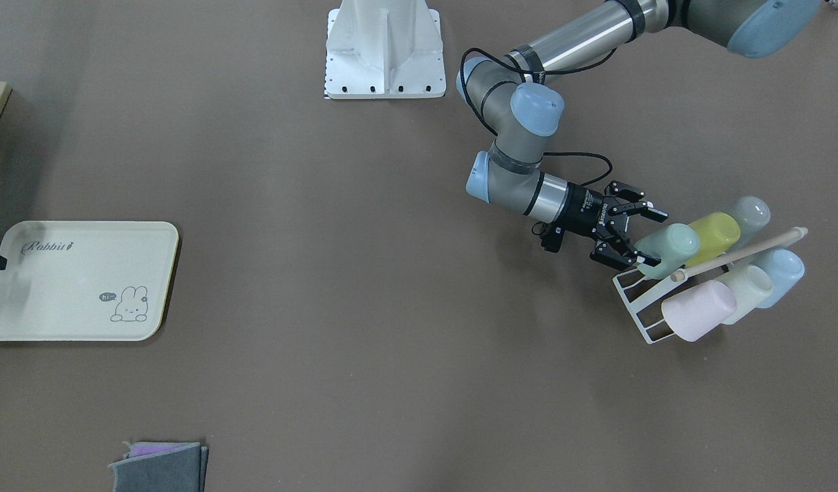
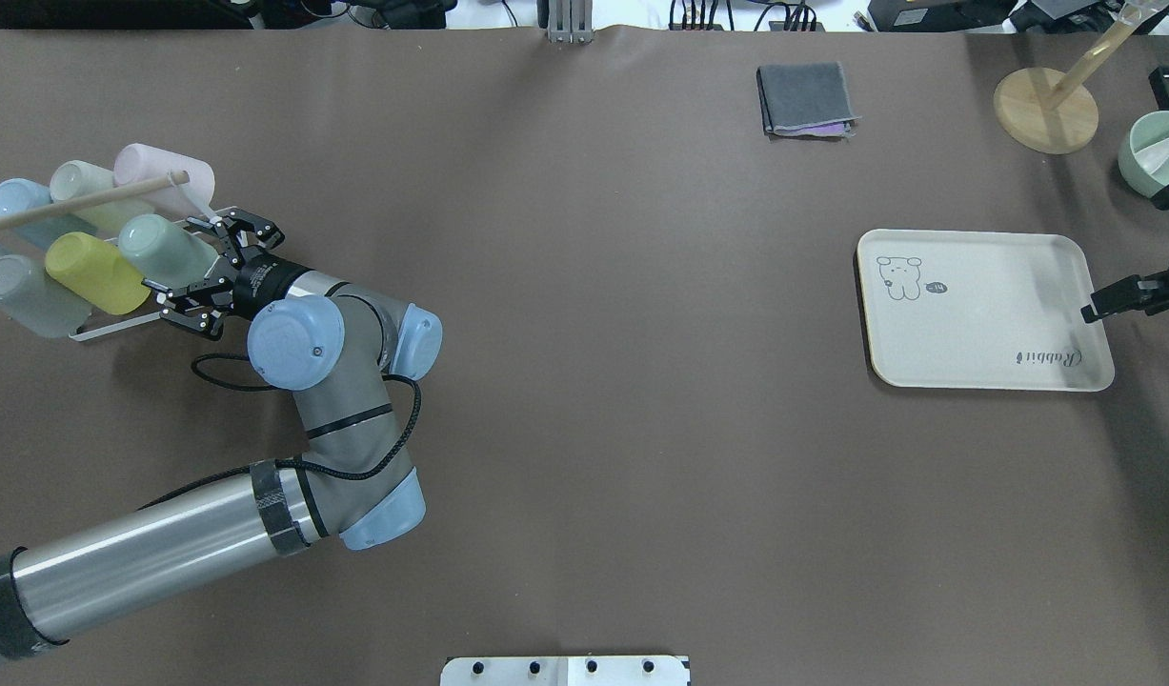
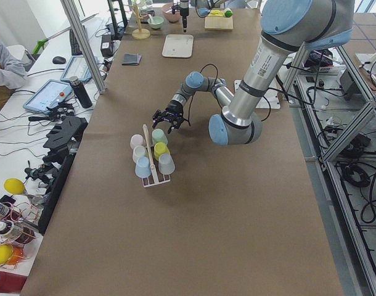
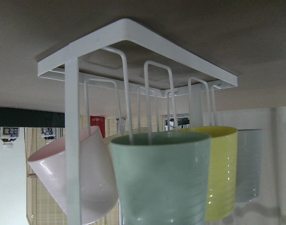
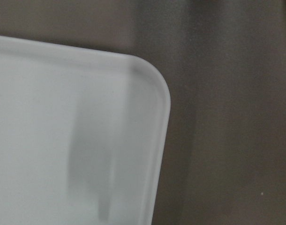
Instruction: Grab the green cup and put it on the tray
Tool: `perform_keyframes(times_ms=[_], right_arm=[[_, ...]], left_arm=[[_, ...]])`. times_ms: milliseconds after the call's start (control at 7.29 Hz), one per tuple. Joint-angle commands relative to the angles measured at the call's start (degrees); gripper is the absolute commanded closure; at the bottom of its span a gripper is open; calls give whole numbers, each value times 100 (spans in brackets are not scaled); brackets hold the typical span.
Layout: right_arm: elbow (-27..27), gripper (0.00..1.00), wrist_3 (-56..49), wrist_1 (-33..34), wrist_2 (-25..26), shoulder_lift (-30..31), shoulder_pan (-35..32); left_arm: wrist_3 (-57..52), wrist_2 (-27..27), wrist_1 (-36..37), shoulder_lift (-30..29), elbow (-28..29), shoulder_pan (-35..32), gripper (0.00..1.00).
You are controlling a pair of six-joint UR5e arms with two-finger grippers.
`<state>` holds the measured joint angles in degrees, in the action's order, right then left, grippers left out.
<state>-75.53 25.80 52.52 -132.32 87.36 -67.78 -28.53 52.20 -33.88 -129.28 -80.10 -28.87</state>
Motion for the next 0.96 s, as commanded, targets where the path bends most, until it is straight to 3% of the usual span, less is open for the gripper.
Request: perform_keyframes(times_ms=[0, 412, 824], right_arm=[[30, 17, 284, -23, 5, -78, 72], [30, 40, 285, -14, -13, -96, 99], [21, 51, 268, 21, -22, -79, 99]], left_arm=[[269, -16, 4, 9, 169, -13, 11], [480, -157, -22, 9, 293, -31, 12], [542, -333, -48, 9, 389, -39, 15]])
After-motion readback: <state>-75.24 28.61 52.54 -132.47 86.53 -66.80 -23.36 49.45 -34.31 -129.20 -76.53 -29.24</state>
